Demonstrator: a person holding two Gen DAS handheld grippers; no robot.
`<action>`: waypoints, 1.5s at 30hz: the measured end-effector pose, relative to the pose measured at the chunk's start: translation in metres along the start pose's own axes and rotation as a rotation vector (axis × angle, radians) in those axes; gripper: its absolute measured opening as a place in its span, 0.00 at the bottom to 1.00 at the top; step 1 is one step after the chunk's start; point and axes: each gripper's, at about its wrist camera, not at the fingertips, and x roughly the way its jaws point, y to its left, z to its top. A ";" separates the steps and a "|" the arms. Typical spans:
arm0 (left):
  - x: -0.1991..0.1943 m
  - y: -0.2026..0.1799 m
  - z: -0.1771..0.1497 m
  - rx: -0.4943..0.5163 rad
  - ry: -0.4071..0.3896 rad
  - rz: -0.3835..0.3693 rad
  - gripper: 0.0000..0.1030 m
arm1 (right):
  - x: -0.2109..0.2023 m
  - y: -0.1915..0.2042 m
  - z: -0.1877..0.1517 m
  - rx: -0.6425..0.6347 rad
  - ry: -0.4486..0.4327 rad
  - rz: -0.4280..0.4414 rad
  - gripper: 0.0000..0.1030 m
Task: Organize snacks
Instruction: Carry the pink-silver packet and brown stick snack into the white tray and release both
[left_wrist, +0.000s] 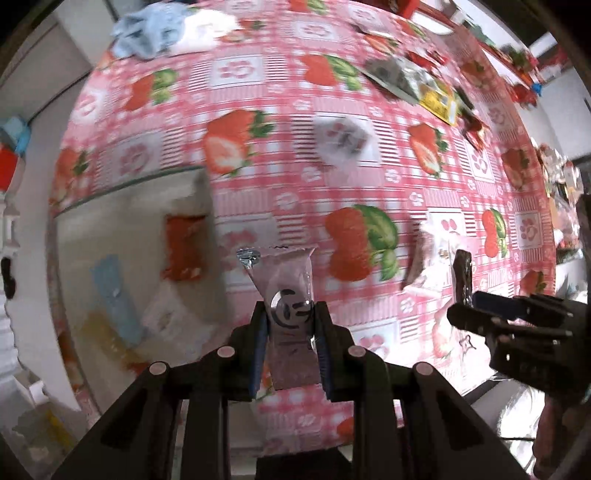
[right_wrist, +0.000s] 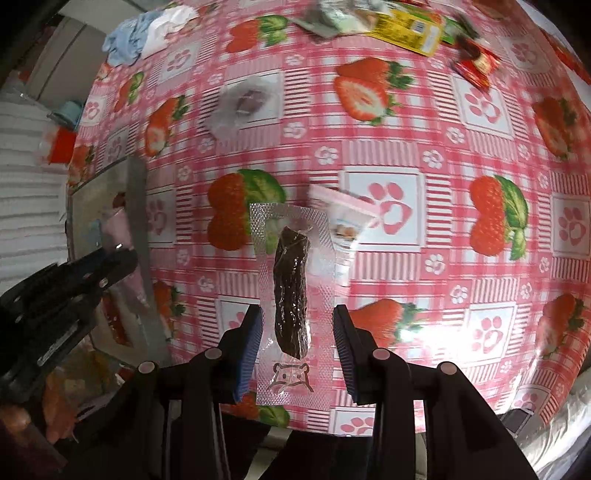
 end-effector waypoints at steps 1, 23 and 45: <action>-0.008 0.014 -0.004 -0.019 -0.001 0.004 0.26 | 0.001 0.006 0.001 -0.010 0.003 0.002 0.39; -0.015 0.160 -0.044 -0.258 0.005 0.084 0.26 | 0.042 0.222 0.043 -0.397 0.055 0.025 0.39; 0.010 0.165 -0.061 -0.249 0.081 0.071 0.27 | 0.096 0.278 0.041 -0.415 0.151 0.022 0.42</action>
